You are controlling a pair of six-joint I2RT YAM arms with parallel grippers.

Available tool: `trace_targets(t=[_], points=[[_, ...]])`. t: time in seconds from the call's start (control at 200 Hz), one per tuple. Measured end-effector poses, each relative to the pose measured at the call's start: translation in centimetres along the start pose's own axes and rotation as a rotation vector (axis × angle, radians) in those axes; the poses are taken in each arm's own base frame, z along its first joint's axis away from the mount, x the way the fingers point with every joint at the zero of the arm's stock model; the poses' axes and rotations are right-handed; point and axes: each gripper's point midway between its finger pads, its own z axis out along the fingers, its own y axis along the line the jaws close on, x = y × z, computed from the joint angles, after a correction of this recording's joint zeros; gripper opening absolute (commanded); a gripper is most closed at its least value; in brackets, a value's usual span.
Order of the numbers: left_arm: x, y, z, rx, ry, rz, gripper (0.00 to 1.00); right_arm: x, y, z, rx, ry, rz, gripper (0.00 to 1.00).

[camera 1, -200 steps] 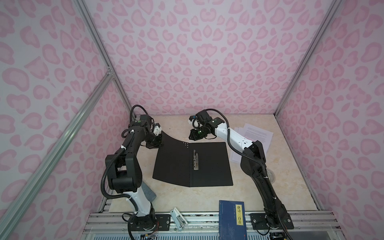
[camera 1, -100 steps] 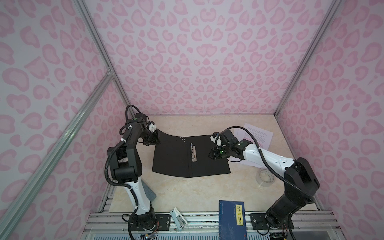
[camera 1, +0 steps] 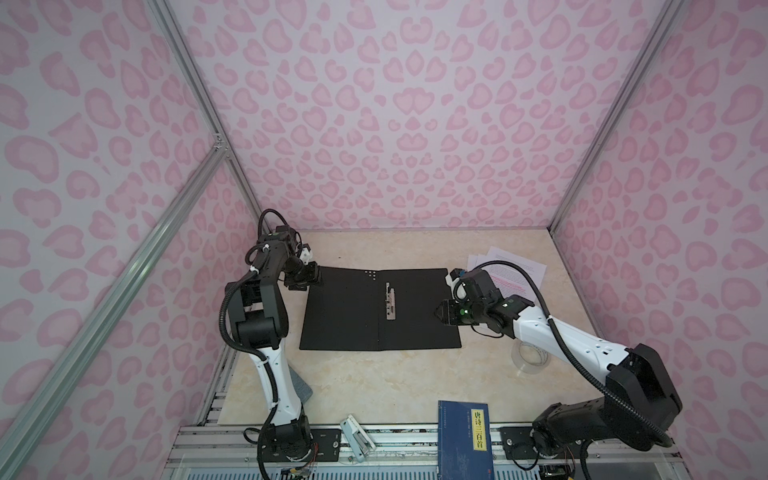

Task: Put the files into the folder
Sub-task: 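Release the clip and move the right gripper over to the white papers, then grasp the edge of the white paper stack with the right gripper and lift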

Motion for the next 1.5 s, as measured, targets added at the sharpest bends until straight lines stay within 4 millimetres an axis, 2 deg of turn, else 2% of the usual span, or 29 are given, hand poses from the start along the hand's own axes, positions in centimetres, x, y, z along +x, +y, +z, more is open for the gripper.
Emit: trace_targets(t=[0.065, 0.15, 0.27, 0.415, 0.55, 0.585, 0.59, 0.73, 0.835, 1.0, 1.1, 1.245, 1.35, 1.5], points=[[0.1, 0.5, 0.0, -0.025, 0.003, 0.002, 0.86, -0.6, -0.6, -0.5, 0.013, -0.019, 0.018, 0.54], [0.1, 1.2, -0.2, -0.065, 0.006, 0.004, 0.87, -1.5, -2.5, -1.7, 0.067, -0.052, 0.053, 0.56], [-0.2, 1.9, -1.5, -0.111, -0.009, 0.021, 0.87, -3.4, -7.4, -4.3, 0.214, -0.129, 0.138, 0.59], [-0.4, 0.9, -5.1, -0.103, -0.074, 0.056, 0.86, -4.1, -13.6, -7.3, 0.350, -0.168, 0.261, 0.64], [0.1, -2.2, -8.7, -0.018, -0.145, 0.116, 0.86, -3.7, -19.4, -9.5, 0.473, -0.161, 0.370, 0.66], [0.6, -3.3, -9.5, 0.014, -0.159, 0.135, 0.86, -3.6, -20.3, -9.8, 0.491, -0.153, 0.387, 0.66], [0.7, -3.5, -9.6, 0.019, -0.162, 0.139, 0.86, -3.5, -21.0, -9.9, 0.502, -0.147, 0.401, 0.66], [3.0, -7.9, -10.9, 0.142, -0.172, 0.224, 0.84, -2.5, -25.6, -10.5, 0.581, -0.084, 0.484, 0.67], [5.1, -11.0, -10.7, 0.227, -0.144, 0.294, 0.84, -1.5, -27.9, -10.0, 0.595, -0.032, 0.526, 0.67], [8.1, -14.2, -10.2, 0.338, -0.098, 0.366, 0.84, -1.4, -30.6, -11.5, 0.625, -0.079, 0.616, 0.67], [9.0, -15.3, -9.7, 0.380, -0.077, 0.392, 0.84, -2.2, -31.7, -11.5, 0.608, -0.108, 0.661, 0.66], [10.0, -16.2, -9.6, 0.416, -0.068, 0.420, 0.84, -4.4, -32.9, -10.2, 0.553, -0.117, 0.676, 0.66], [10.5, -16.5, -9.7, 0.422, -0.081, 0.448, 0.84, -5.2, -33.5, -9.6, 0.532, -0.116, 0.673, 0.66], [11.1, -16.7, -9.1, 0.428, -0.067, 0.460, 0.84, -5.4, -34.9, -8.3, 0.529, -0.093, 0.688, 0.66]])
